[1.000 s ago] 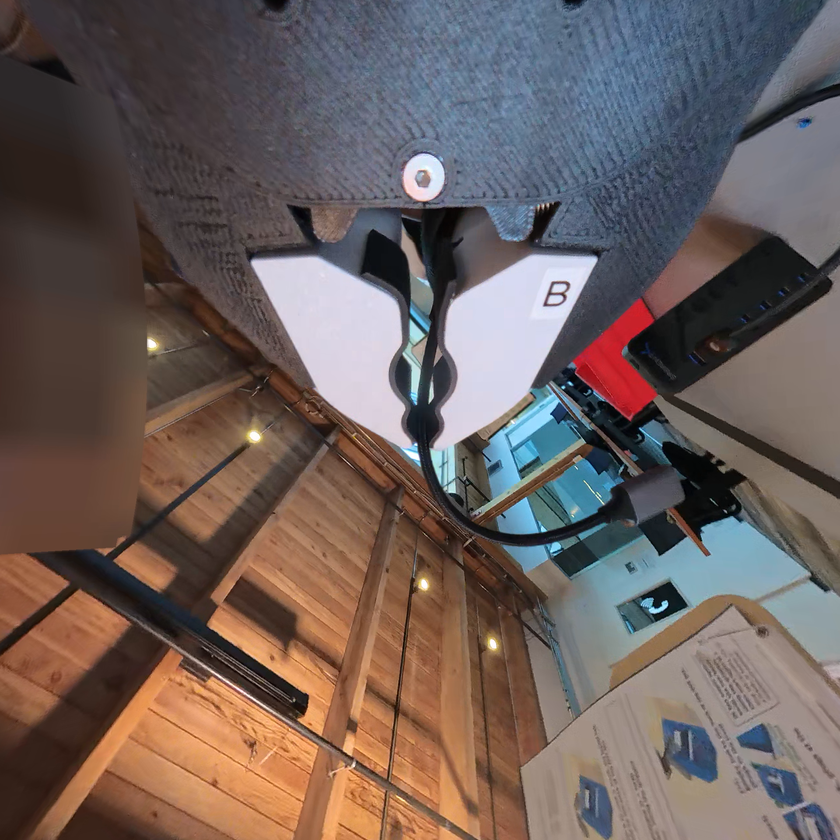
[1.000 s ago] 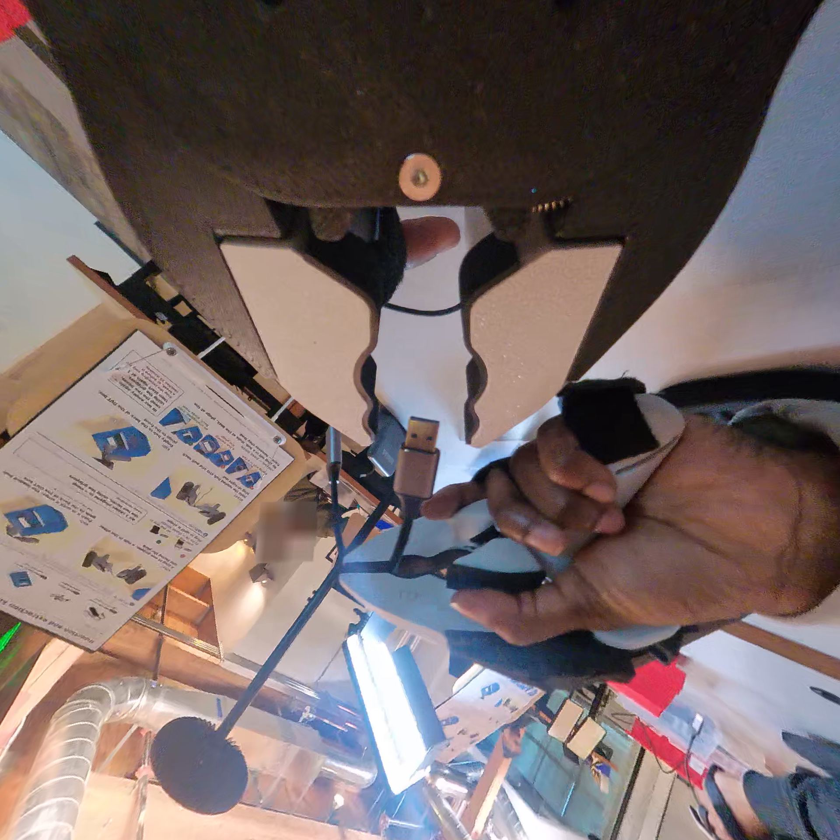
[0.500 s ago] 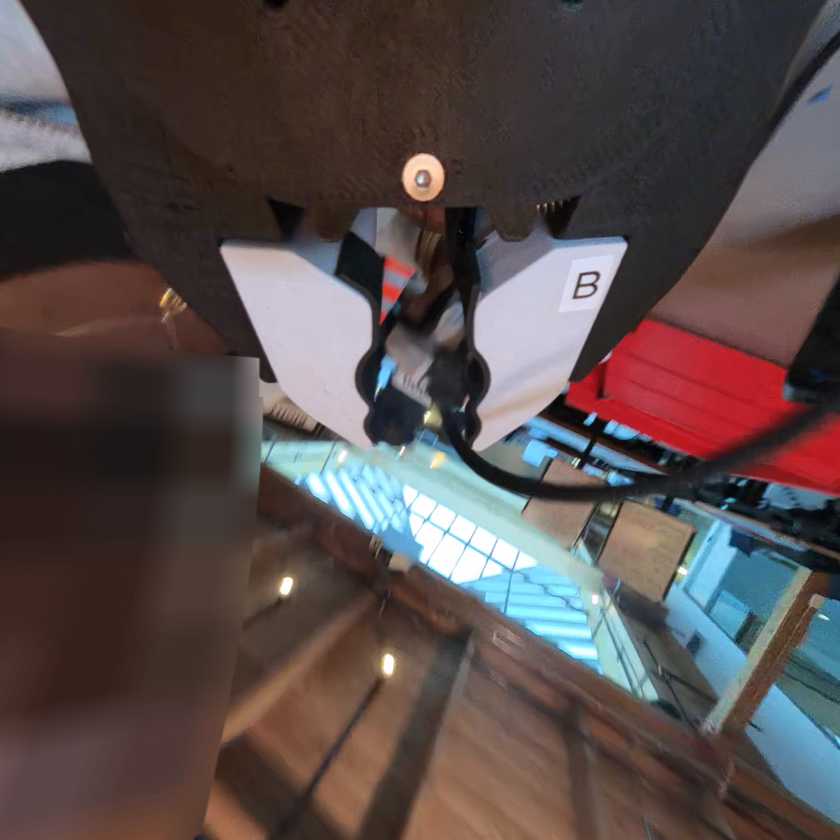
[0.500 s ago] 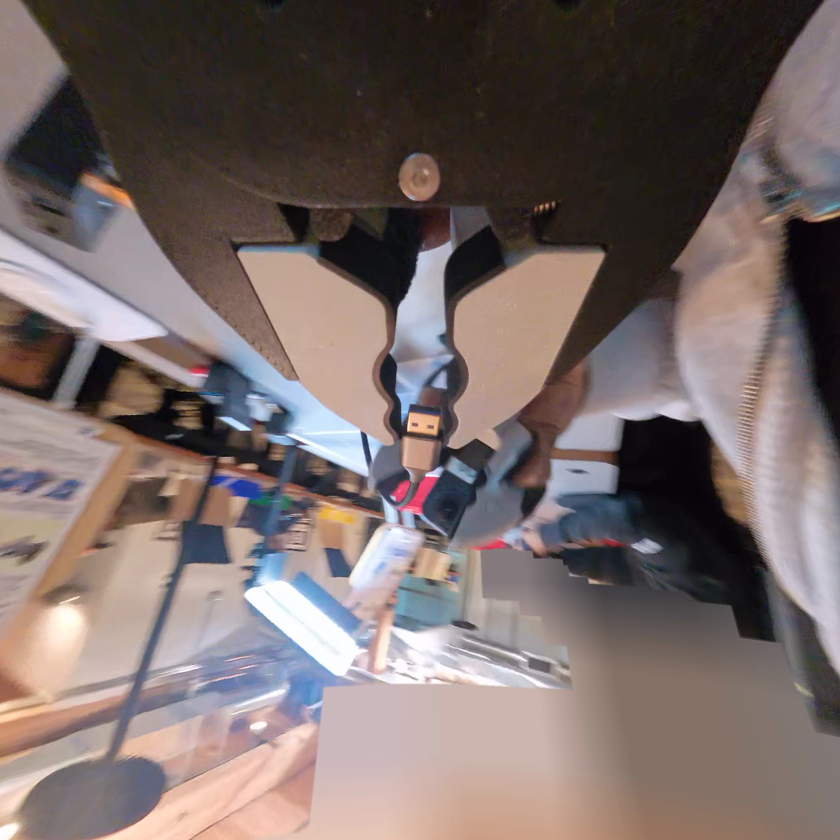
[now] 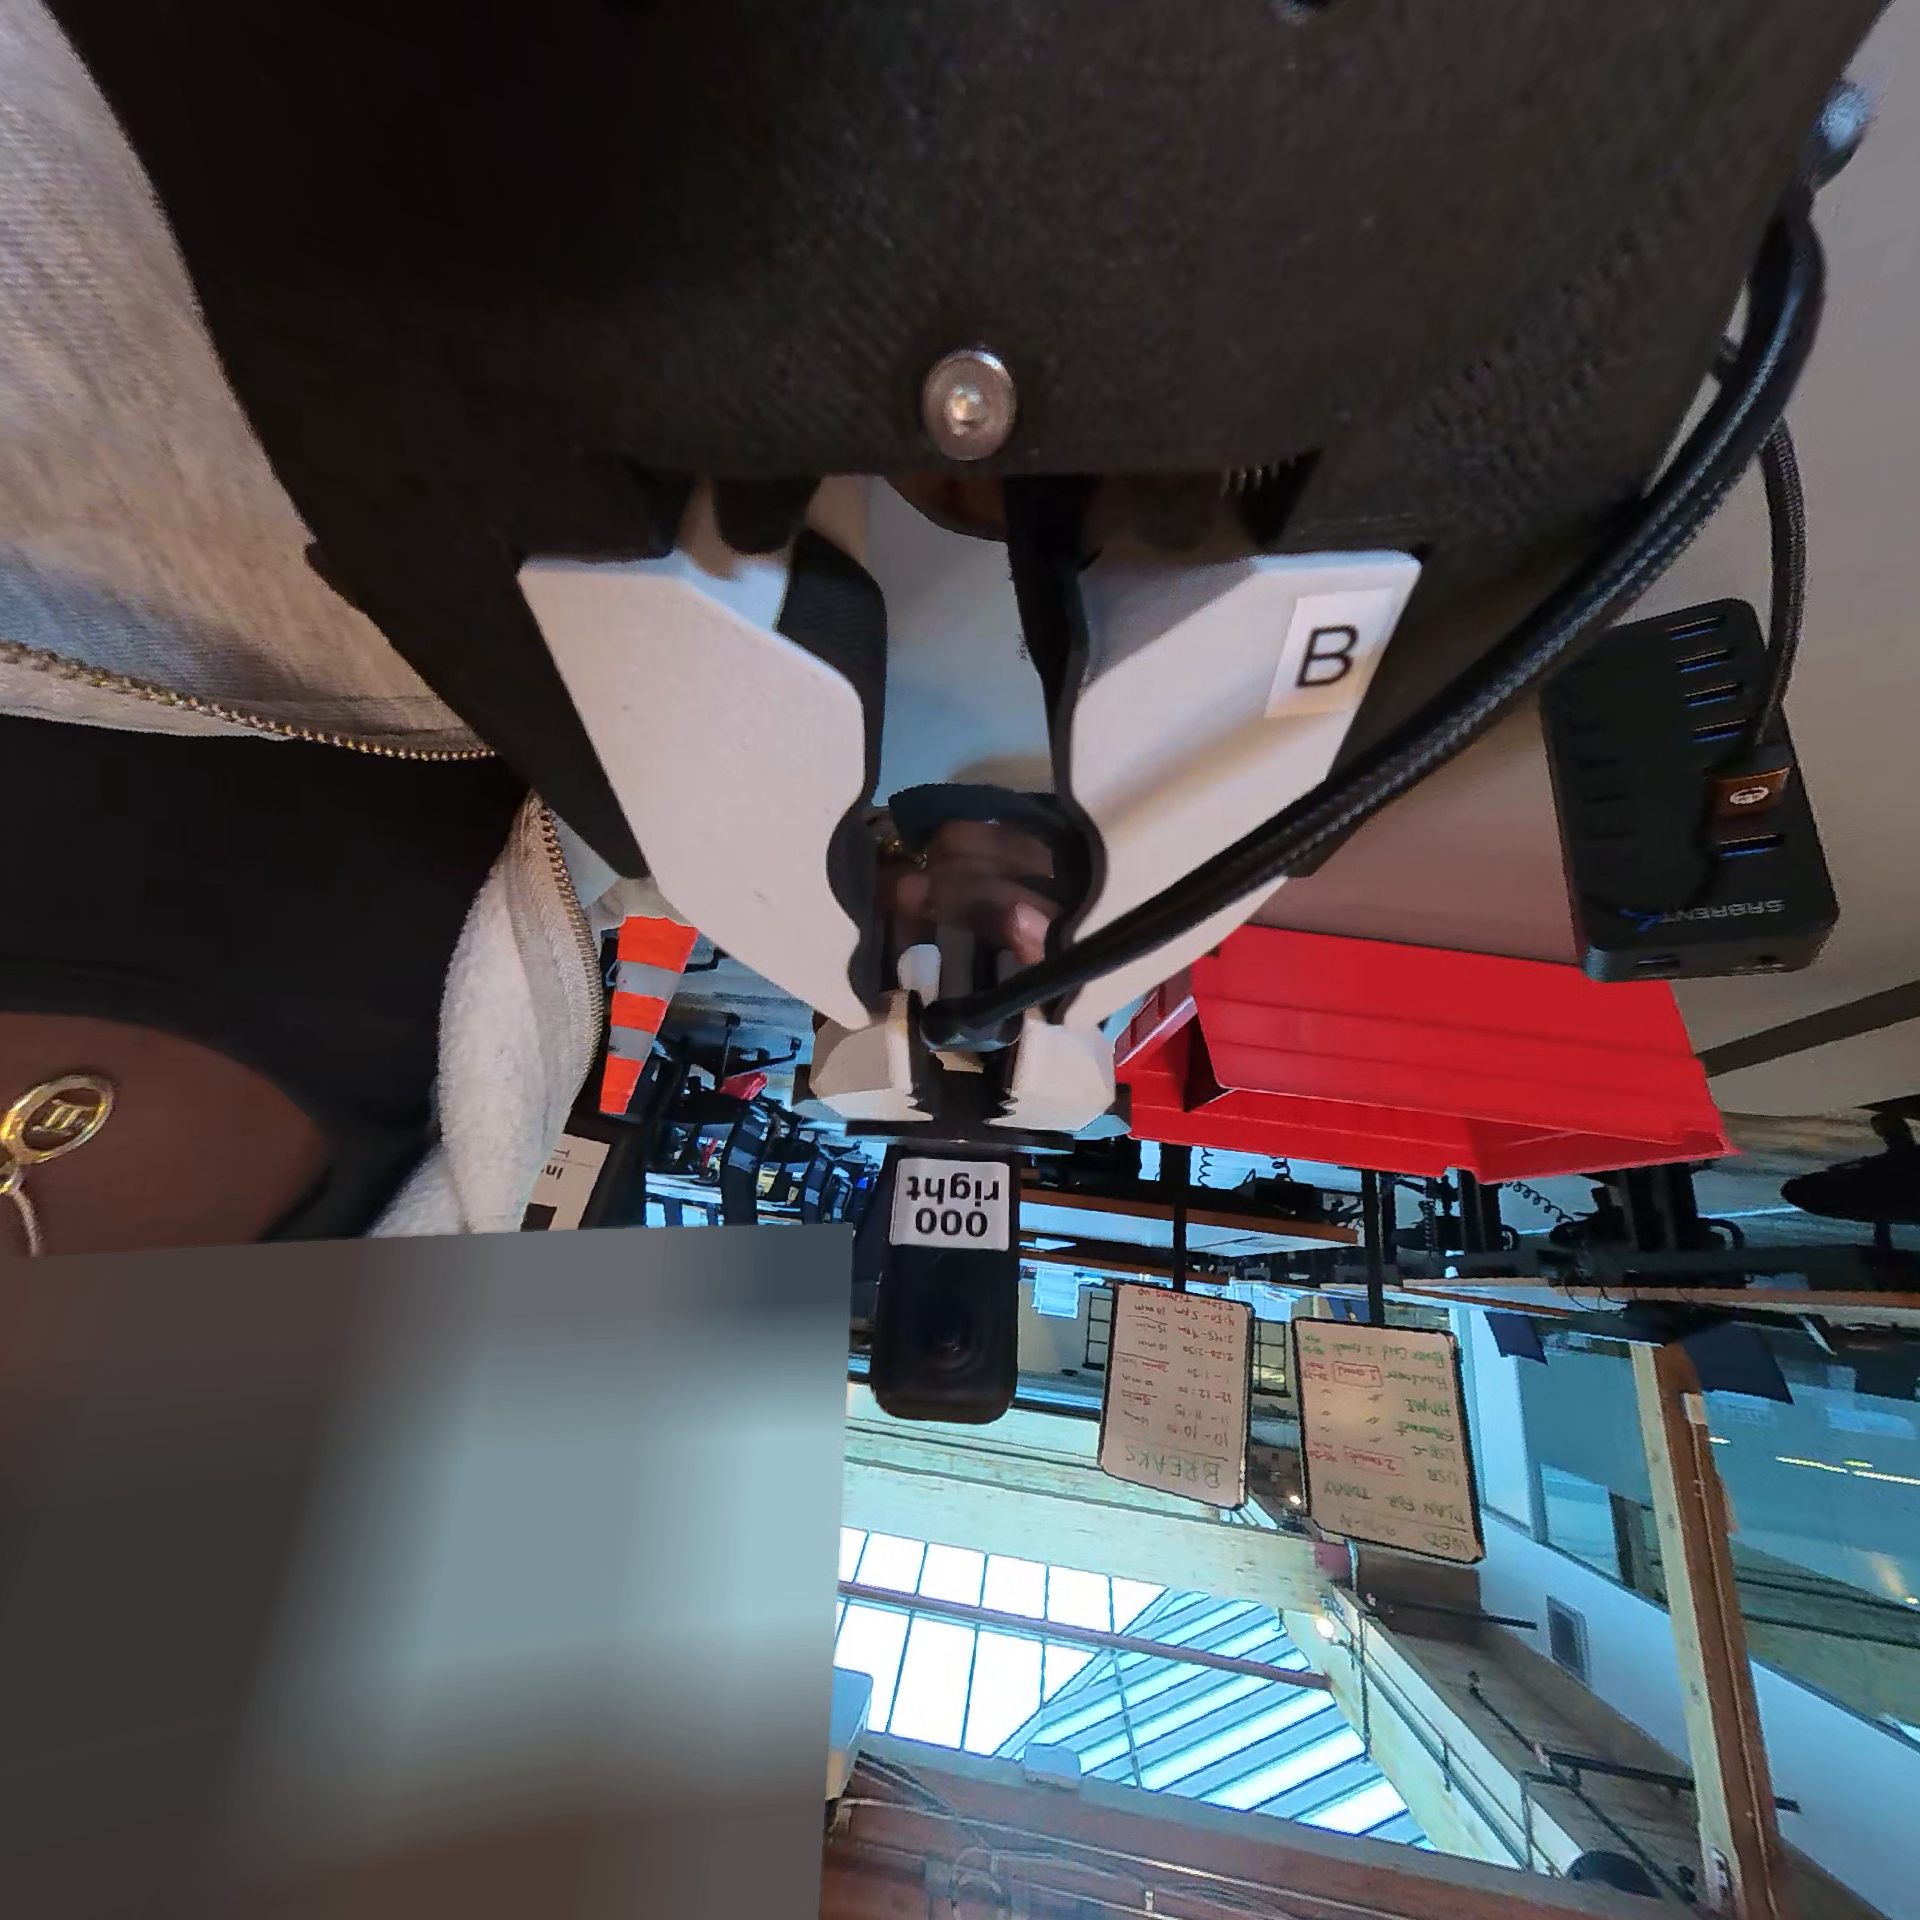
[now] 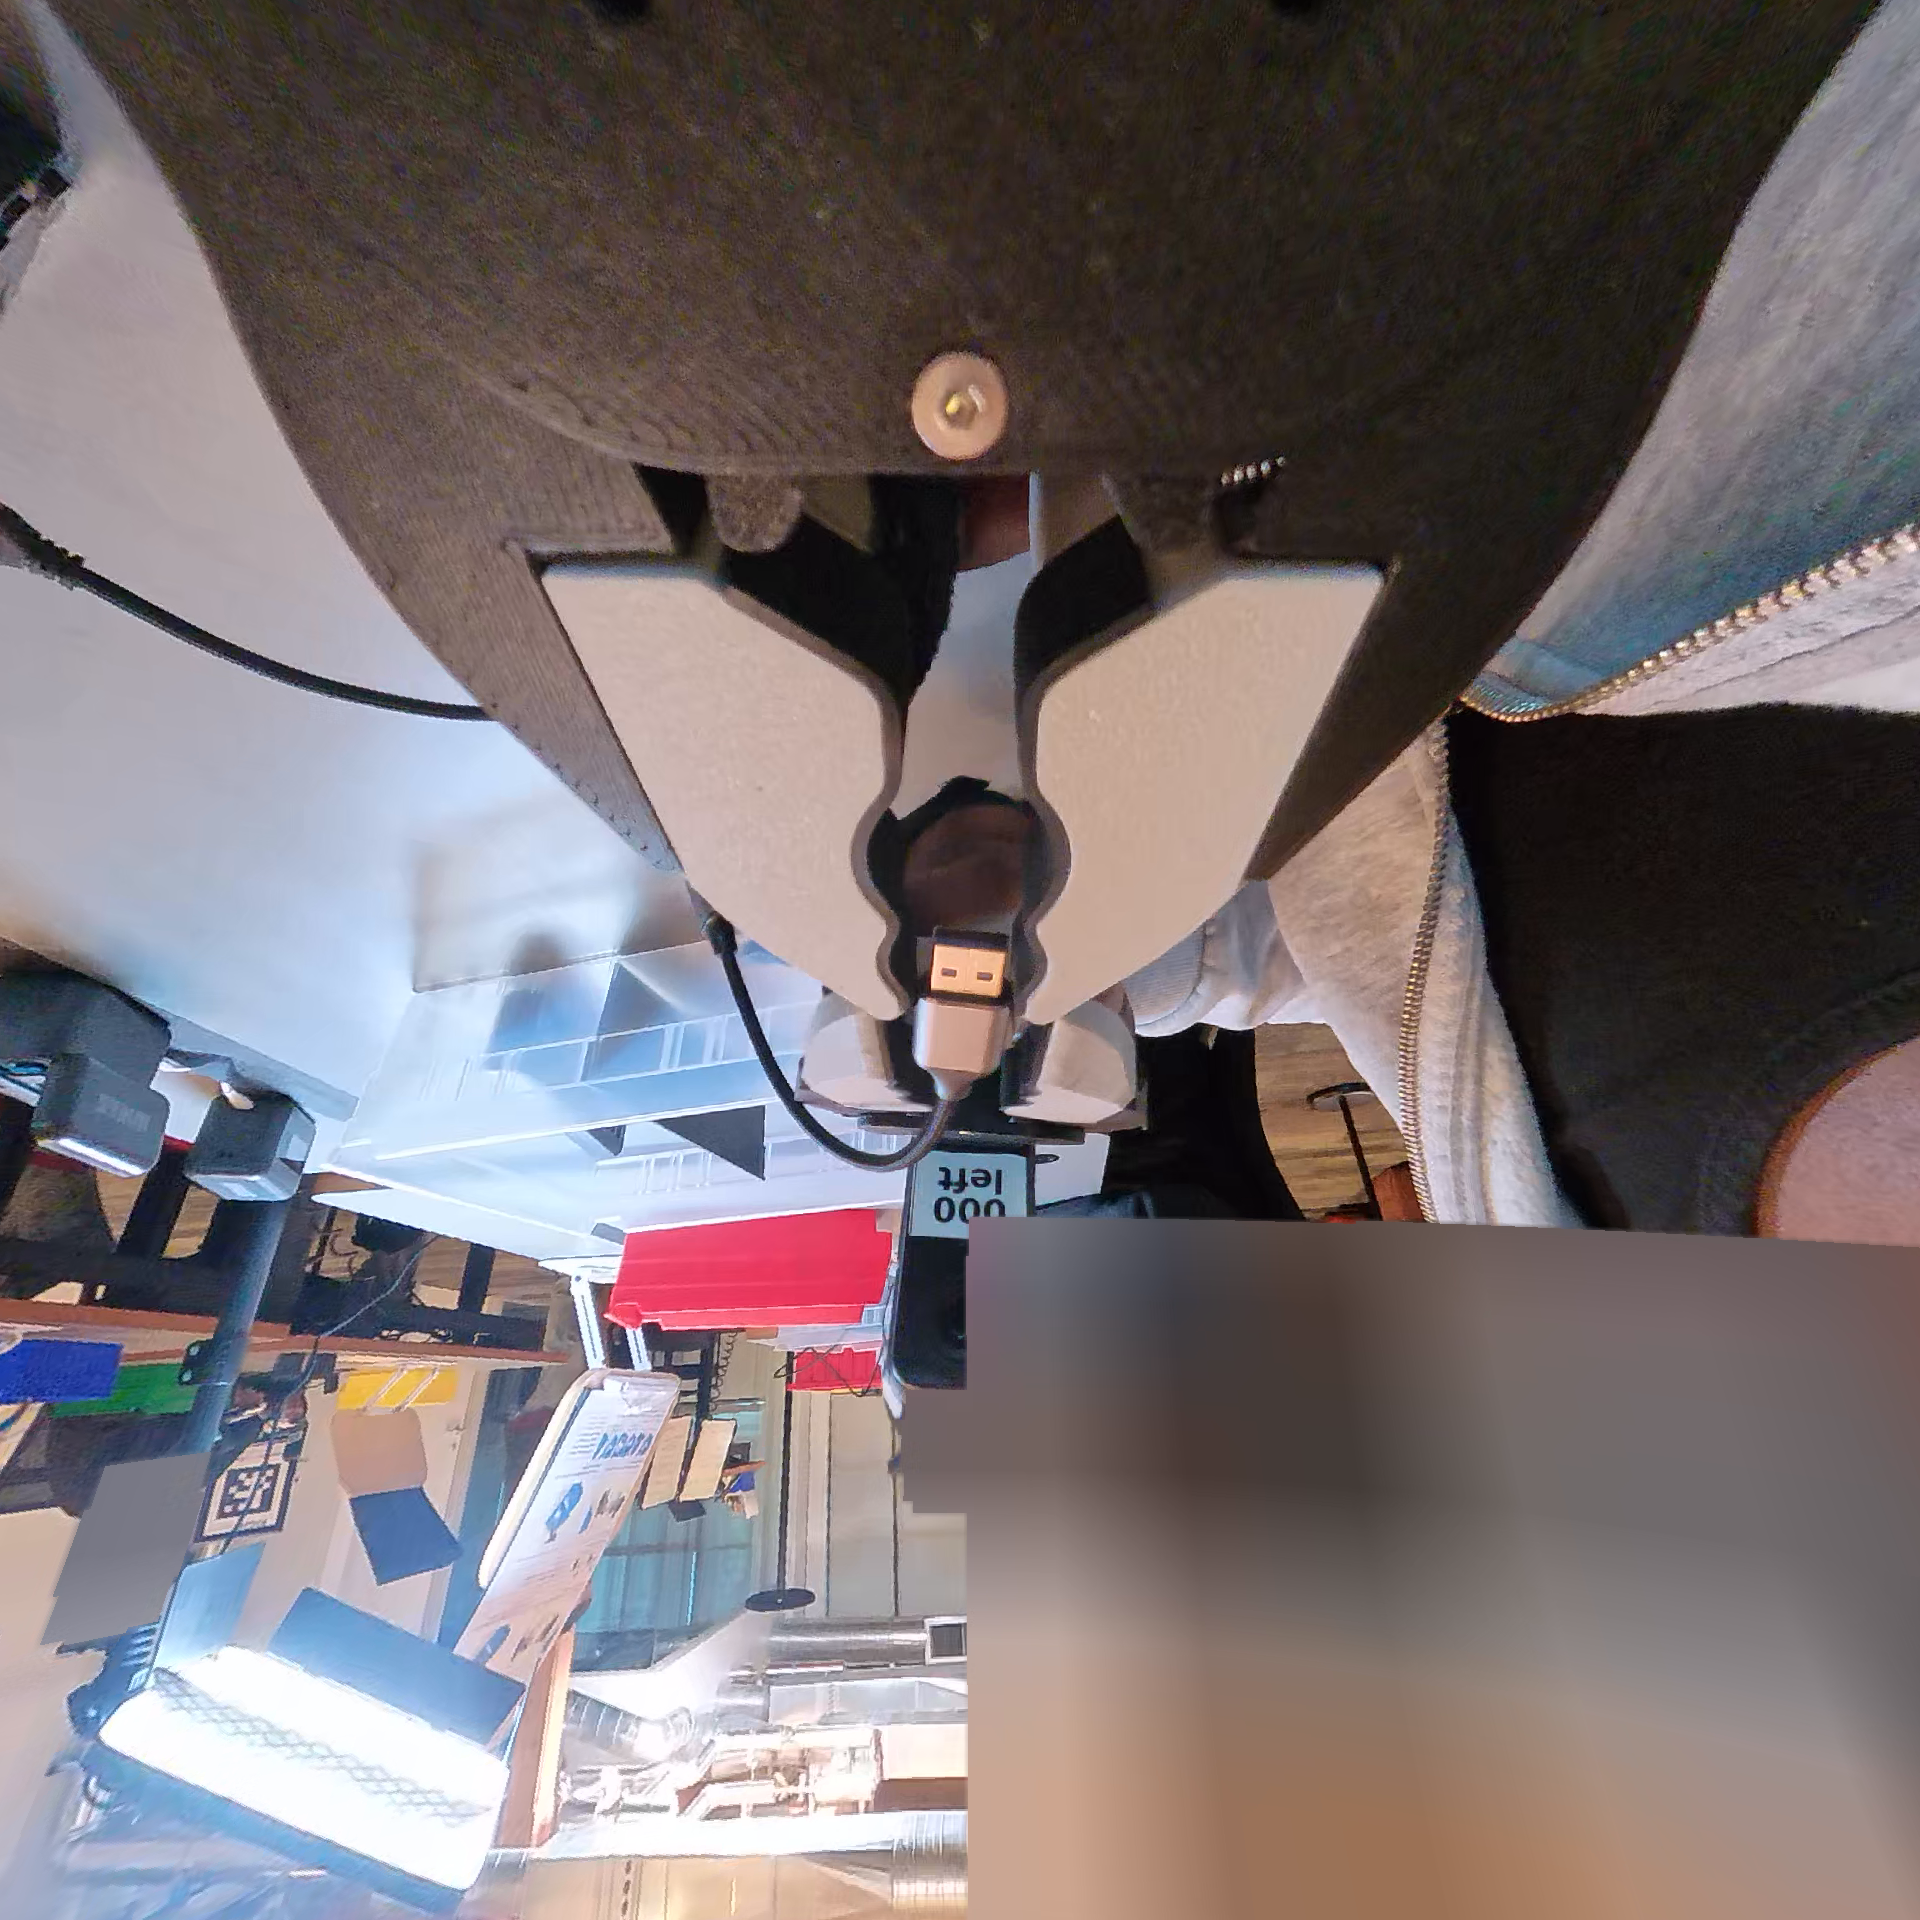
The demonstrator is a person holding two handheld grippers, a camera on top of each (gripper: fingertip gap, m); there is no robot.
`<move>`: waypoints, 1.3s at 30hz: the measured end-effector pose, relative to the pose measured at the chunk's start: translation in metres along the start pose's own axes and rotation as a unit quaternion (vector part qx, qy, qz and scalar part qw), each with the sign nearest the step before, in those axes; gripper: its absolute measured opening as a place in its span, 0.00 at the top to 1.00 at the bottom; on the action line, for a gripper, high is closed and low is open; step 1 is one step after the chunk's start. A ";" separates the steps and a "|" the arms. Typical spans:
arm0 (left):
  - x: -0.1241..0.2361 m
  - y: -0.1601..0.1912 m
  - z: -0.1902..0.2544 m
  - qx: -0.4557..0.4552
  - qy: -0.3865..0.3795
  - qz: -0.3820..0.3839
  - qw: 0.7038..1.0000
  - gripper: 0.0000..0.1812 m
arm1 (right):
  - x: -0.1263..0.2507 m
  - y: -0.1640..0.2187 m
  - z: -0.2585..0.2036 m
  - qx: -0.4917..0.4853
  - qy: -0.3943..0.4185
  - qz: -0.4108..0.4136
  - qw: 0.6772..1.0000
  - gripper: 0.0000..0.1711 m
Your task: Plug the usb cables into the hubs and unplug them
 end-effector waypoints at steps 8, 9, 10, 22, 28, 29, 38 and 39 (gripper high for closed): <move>0.000 -0.001 0.000 0.020 0.011 0.019 1.000 0.90 | 0.002 0.000 -0.002 0.003 -0.006 -0.012 1.000 0.90; -0.001 -0.001 0.000 0.021 0.012 0.018 1.000 0.90 | 0.002 0.000 -0.002 0.005 -0.007 -0.014 1.000 0.90; -0.001 -0.001 0.000 0.016 0.012 0.020 1.000 0.90 | 0.002 0.000 -0.002 0.005 -0.007 -0.013 1.000 0.90; -0.001 -0.002 0.001 0.000 0.000 0.027 1.000 0.90 | 0.004 -0.002 0.001 -0.019 -0.008 0.016 1.000 0.90; -0.001 -0.008 -0.004 -0.062 -0.080 0.047 0.994 0.90 | 0.014 -0.006 0.018 0.000 0.067 0.010 0.998 0.81; 0.002 -0.009 -0.009 -0.079 -0.116 0.050 0.989 0.90 | 0.022 -0.004 0.031 -0.005 0.123 -0.004 0.992 0.74; 0.015 -0.006 -0.028 -0.101 -0.233 0.082 0.964 0.91 | 0.055 0.069 0.132 -0.047 0.358 -0.293 0.885 0.63; 0.017 -0.006 -0.029 -0.100 -0.240 0.088 0.962 0.91 | 0.049 0.078 0.138 -0.041 0.354 -0.316 0.879 0.66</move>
Point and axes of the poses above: each gripper's, where its closed fingertips meet, x back along the fingers, y out of its underside, z = x × y across the jaws, the point moved 7 cm from there along x, back along the fingers, and after that the axes turned 7 degrees about x, right-handed, at the moved point
